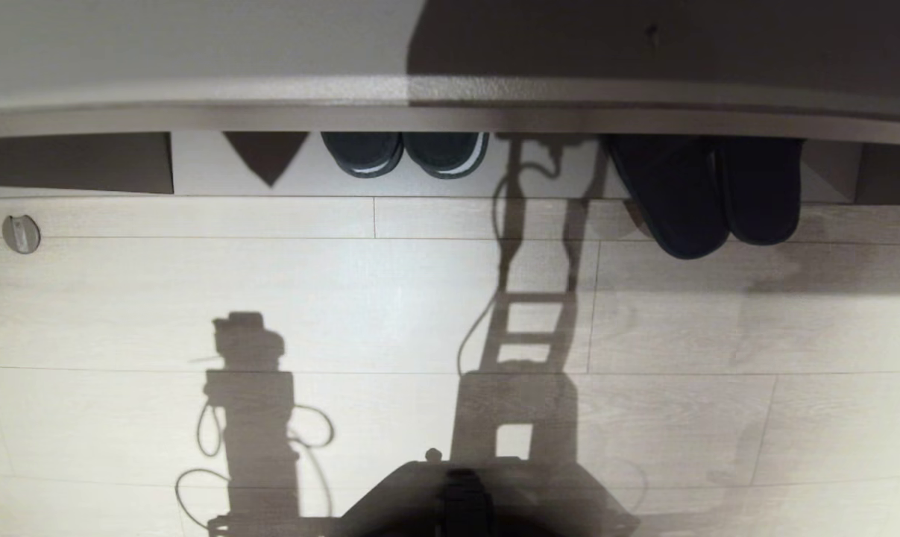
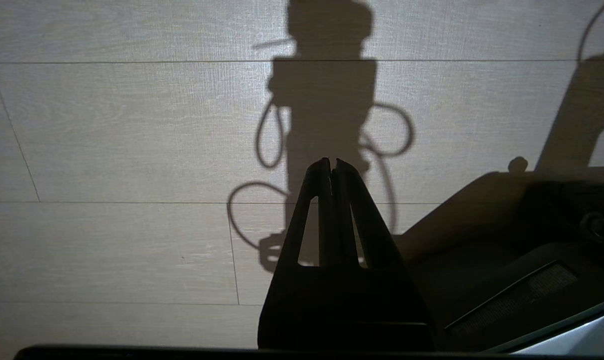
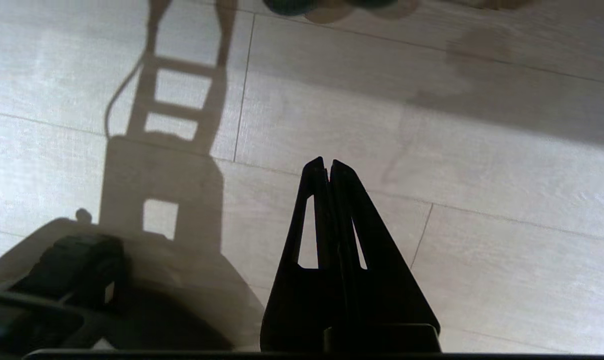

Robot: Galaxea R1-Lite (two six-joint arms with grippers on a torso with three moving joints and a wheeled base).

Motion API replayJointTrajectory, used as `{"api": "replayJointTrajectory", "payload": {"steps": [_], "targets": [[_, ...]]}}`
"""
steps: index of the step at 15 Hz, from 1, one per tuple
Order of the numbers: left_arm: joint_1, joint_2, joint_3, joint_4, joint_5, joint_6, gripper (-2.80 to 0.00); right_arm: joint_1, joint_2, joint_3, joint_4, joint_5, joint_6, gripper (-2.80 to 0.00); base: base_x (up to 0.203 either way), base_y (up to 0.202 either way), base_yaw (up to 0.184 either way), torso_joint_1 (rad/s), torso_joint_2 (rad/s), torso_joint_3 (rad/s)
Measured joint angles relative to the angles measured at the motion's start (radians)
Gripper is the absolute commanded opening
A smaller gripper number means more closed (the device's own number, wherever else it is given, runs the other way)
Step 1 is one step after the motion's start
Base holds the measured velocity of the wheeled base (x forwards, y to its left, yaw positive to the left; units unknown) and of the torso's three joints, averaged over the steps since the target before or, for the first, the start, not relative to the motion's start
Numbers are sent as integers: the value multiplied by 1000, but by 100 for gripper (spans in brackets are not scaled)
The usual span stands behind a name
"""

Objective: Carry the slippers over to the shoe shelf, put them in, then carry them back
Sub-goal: Pick up the slippers in the shoe cabinet

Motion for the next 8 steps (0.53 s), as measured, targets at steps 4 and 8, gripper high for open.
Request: {"api": "replayJointTrajectory", "payload": {"steps": [4, 8], "targets": [[0, 0, 0, 0, 0, 0, -280, 10, 482, -55, -362, 7, -57, -280, 0, 0, 0, 0, 0, 0], [0, 0, 0, 0, 0, -2, -280, 34, 888, -90, -814, 4, -112, -280, 0, 0, 0, 0, 0, 0]]}}
